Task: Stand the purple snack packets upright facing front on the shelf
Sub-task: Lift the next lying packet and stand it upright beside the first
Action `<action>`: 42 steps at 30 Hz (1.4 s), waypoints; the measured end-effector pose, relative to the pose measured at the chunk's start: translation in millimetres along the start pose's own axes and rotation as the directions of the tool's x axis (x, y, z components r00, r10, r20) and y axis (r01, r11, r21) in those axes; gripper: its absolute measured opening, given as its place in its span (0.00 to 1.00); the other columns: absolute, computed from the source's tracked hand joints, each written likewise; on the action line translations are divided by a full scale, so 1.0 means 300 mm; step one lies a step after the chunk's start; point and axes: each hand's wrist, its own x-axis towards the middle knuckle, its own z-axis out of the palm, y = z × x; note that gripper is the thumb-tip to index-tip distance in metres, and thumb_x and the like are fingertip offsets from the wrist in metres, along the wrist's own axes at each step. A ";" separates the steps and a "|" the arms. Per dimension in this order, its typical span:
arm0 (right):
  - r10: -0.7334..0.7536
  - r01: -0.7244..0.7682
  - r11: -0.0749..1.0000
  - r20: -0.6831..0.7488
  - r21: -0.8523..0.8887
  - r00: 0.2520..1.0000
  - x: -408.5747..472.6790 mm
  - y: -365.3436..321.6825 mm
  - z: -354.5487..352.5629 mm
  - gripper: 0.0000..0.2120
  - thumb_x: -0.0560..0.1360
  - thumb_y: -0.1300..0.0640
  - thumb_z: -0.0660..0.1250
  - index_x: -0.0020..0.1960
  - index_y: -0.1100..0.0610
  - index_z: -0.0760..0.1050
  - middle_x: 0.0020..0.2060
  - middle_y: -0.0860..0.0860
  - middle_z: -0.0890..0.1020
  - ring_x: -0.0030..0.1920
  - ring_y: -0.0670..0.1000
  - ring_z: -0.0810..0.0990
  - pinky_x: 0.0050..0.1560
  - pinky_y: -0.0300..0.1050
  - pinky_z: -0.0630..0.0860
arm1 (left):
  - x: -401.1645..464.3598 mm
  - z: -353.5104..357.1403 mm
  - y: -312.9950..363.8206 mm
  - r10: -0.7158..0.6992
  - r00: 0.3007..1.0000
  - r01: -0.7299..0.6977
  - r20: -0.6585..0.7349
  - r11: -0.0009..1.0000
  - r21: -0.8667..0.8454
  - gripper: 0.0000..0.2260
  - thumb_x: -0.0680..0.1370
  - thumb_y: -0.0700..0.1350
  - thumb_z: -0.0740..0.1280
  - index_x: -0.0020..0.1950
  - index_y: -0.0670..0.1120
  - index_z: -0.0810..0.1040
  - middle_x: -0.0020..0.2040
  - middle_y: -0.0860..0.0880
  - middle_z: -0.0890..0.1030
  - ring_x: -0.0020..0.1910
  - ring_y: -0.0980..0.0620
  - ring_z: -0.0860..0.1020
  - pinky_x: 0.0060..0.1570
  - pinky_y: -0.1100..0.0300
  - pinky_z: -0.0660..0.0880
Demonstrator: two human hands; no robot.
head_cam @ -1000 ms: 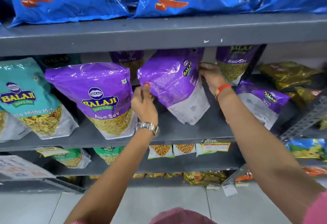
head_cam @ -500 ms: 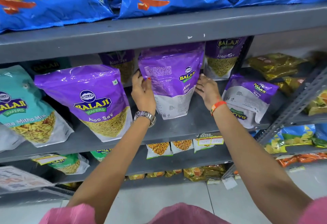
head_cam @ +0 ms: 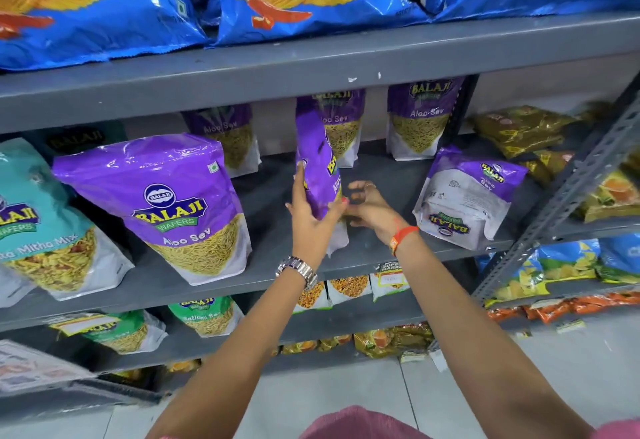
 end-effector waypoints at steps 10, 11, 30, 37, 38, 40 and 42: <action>-0.108 0.142 0.971 -0.175 0.192 0.979 0.053 -0.058 -0.007 0.24 0.73 0.54 0.68 0.65 0.53 0.63 0.64 0.55 0.67 0.62 0.52 0.70 0.58 0.45 0.69 | 0.094 -0.113 -0.026 -0.243 0.922 0.194 -0.302 0.964 -0.181 0.31 0.74 0.39 0.64 0.73 0.41 0.52 0.74 0.48 0.58 0.73 0.52 0.59 0.64 0.72 0.59; -0.102 0.134 0.971 -0.163 0.198 0.981 0.058 -0.065 -0.011 0.25 0.74 0.53 0.67 0.67 0.55 0.62 0.63 0.53 0.68 0.65 0.51 0.70 0.63 0.47 0.67 | 0.094 -0.113 -0.031 -0.276 0.898 0.221 -0.343 0.957 -0.191 0.31 0.75 0.41 0.64 0.73 0.41 0.51 0.74 0.47 0.57 0.73 0.52 0.57 0.65 0.71 0.57; -0.105 0.108 0.989 -0.034 0.097 0.994 -0.016 -0.025 0.067 0.14 0.78 0.45 0.54 0.56 0.50 0.72 0.61 0.54 0.79 0.53 0.48 0.78 0.45 0.37 0.72 | 0.096 -0.160 -0.089 -0.543 0.815 0.481 -0.202 0.828 -0.289 0.25 0.71 0.59 0.64 0.61 0.45 0.70 0.49 0.50 0.75 0.48 0.52 0.75 0.50 0.55 0.73; -0.078 0.093 0.983 -0.104 0.156 0.992 -0.113 0.060 0.062 0.12 0.78 0.46 0.56 0.44 0.49 0.75 0.46 0.46 0.81 0.43 0.38 0.79 0.39 0.30 0.74 | -0.003 -0.176 -0.071 -0.511 0.835 0.458 -0.205 0.851 -0.257 0.37 0.72 0.58 0.62 0.73 0.42 0.52 0.73 0.42 0.63 0.71 0.46 0.64 0.71 0.47 0.62; -0.078 0.095 0.982 -0.108 0.163 0.991 -0.118 0.063 0.065 0.12 0.78 0.46 0.56 0.46 0.50 0.75 0.47 0.48 0.81 0.44 0.40 0.80 0.41 0.32 0.75 | -0.009 -0.174 -0.070 -0.500 0.837 0.446 -0.223 0.859 -0.252 0.34 0.74 0.55 0.61 0.73 0.42 0.51 0.74 0.43 0.61 0.72 0.46 0.62 0.72 0.47 0.60; -0.090 0.108 0.980 -0.111 0.169 0.990 -0.126 0.058 0.069 0.13 0.77 0.45 0.58 0.51 0.52 0.75 0.51 0.53 0.81 0.47 0.45 0.81 0.46 0.38 0.76 | -0.019 -0.168 -0.076 -0.464 0.852 0.422 -0.243 0.883 -0.206 0.30 0.77 0.52 0.59 0.73 0.43 0.51 0.73 0.45 0.63 0.70 0.49 0.65 0.71 0.55 0.62; -0.097 0.119 0.975 -0.121 0.188 0.988 -0.129 0.057 0.063 0.13 0.76 0.45 0.59 0.52 0.53 0.74 0.53 0.54 0.81 0.49 0.47 0.80 0.49 0.41 0.76 | -0.029 -0.156 -0.076 -0.375 0.886 0.344 -0.271 0.926 -0.157 0.27 0.77 0.48 0.59 0.73 0.42 0.52 0.65 0.52 0.71 0.59 0.60 0.72 0.60 0.71 0.67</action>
